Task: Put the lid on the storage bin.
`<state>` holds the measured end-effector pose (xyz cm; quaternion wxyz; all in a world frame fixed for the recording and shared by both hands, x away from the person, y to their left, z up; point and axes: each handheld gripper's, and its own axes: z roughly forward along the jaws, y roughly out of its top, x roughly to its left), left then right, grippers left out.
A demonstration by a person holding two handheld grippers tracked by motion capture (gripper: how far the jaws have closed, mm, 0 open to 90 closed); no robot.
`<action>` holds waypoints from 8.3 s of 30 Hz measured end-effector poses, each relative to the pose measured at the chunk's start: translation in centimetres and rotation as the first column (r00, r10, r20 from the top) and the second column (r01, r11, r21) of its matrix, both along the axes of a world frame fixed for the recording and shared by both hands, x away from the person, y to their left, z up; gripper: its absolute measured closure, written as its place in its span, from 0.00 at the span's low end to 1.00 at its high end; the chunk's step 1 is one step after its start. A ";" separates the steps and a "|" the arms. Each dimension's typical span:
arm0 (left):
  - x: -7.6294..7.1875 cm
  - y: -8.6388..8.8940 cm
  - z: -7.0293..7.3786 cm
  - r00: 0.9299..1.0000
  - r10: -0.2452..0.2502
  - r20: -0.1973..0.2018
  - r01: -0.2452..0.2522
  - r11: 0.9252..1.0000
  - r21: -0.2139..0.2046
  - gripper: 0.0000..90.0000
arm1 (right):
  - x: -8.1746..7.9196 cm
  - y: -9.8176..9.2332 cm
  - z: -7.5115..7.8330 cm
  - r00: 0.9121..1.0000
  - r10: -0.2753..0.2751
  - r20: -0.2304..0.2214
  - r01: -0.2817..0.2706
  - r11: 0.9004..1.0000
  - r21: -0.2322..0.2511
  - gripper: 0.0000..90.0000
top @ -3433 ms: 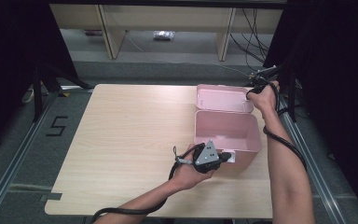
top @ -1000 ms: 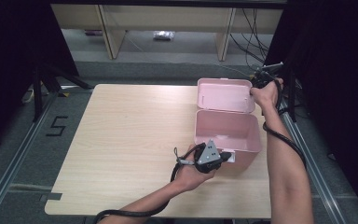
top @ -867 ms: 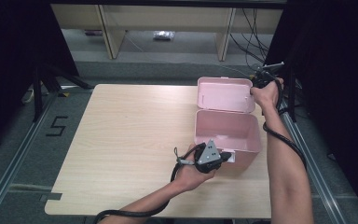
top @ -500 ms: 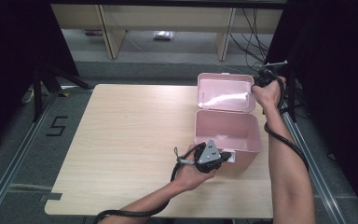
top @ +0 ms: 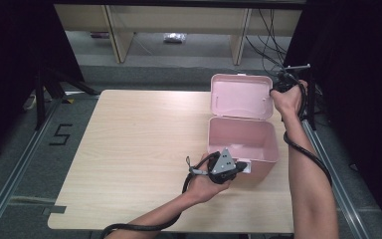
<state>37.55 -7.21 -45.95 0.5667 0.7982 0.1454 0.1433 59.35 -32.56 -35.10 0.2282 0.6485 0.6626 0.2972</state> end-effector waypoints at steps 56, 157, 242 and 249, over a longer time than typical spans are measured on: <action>0.2 -0.3 0.2 1.000 0.002 -0.005 -0.002 1.000 0.014 1.00 | -5.0 0.2 2.3 0.972 0.038 0.230 -0.037 0.999 -0.010 1.00; 0.3 -0.7 0.3 1.000 0.003 -0.013 -0.003 1.000 0.018 1.00 | -12.6 0.9 1.8 0.915 0.091 0.392 -0.053 0.993 -0.108 1.00; -0.4 0.6 2.8 1.000 -0.002 0.005 0.002 1.000 -0.011 1.00 | -15.4 1.2 0.8 0.901 0.104 0.422 -0.045 0.988 -0.149 0.99; 1.0 3.2 4.8 0.997 0.068 0.020 -0.067 0.996 -0.053 1.00 | -15.7 1.2 0.7 0.900 0.102 0.424 -0.042 0.988 -0.148 0.99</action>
